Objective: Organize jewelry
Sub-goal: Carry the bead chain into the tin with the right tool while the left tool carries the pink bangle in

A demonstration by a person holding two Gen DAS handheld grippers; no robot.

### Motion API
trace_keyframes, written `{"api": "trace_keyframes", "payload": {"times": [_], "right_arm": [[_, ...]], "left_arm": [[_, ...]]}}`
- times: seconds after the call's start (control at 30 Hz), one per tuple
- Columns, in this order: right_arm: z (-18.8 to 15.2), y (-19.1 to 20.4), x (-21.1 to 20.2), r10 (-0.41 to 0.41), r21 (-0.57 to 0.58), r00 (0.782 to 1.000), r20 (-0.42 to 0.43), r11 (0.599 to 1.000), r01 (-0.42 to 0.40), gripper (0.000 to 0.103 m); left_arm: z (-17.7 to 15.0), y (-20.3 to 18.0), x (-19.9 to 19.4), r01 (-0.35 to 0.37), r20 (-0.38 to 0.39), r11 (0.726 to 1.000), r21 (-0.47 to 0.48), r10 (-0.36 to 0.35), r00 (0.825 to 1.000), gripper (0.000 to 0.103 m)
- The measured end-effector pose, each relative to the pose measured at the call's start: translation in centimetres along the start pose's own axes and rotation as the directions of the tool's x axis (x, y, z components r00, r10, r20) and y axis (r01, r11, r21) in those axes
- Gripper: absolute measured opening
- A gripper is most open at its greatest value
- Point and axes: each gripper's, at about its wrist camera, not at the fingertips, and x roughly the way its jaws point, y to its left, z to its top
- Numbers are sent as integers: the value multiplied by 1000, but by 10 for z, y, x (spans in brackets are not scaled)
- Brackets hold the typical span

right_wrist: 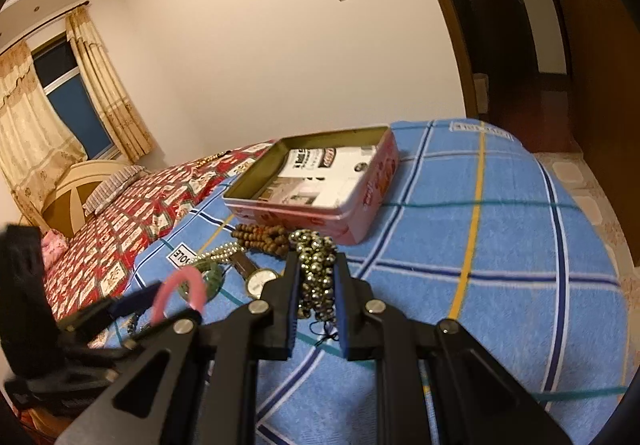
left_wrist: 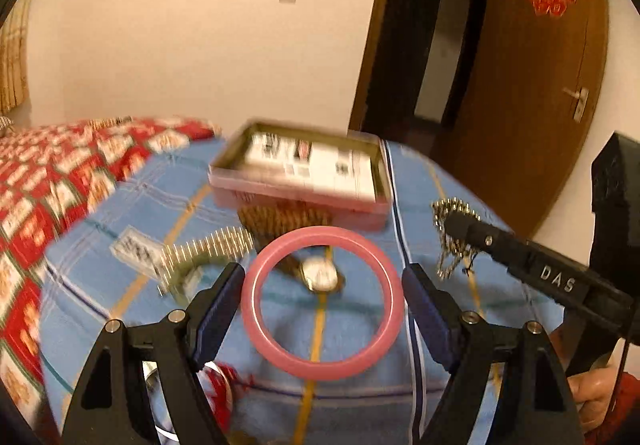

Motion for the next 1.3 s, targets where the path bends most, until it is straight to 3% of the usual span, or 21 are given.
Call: {"api": "trace_keyframes", "payload": {"times": [0.2,0.33,0.6,1.07,1.27,1.3], "right_arm": [[49,16,5,-2,-61,995,97,998,8,19],[81,25,43,-11,-93,994,112,995,22,19],[83,2,127,-80,-43,997,9,996,80,19],[86,-21,150,-75,-21,994,-74,997,74,20],[86,-20,150,-60,-25,995,-75,998,59,27],[87,-20,150,-61,-19,996,-72,998,60,35]], "left_arm": [[54,13,17,-50,78,999,7,49,996,81],[80,22,51,-97,87,995,3,97,991,81],[95,43,133,-123,-32,992,-21,123,992,81],[93,48,184,-167,-153,986,-18,162,975,81],[92,49,190,-186,-206,981,-47,173,963,81],[94,50,188,-187,-208,980,-61,171,963,81]]}}
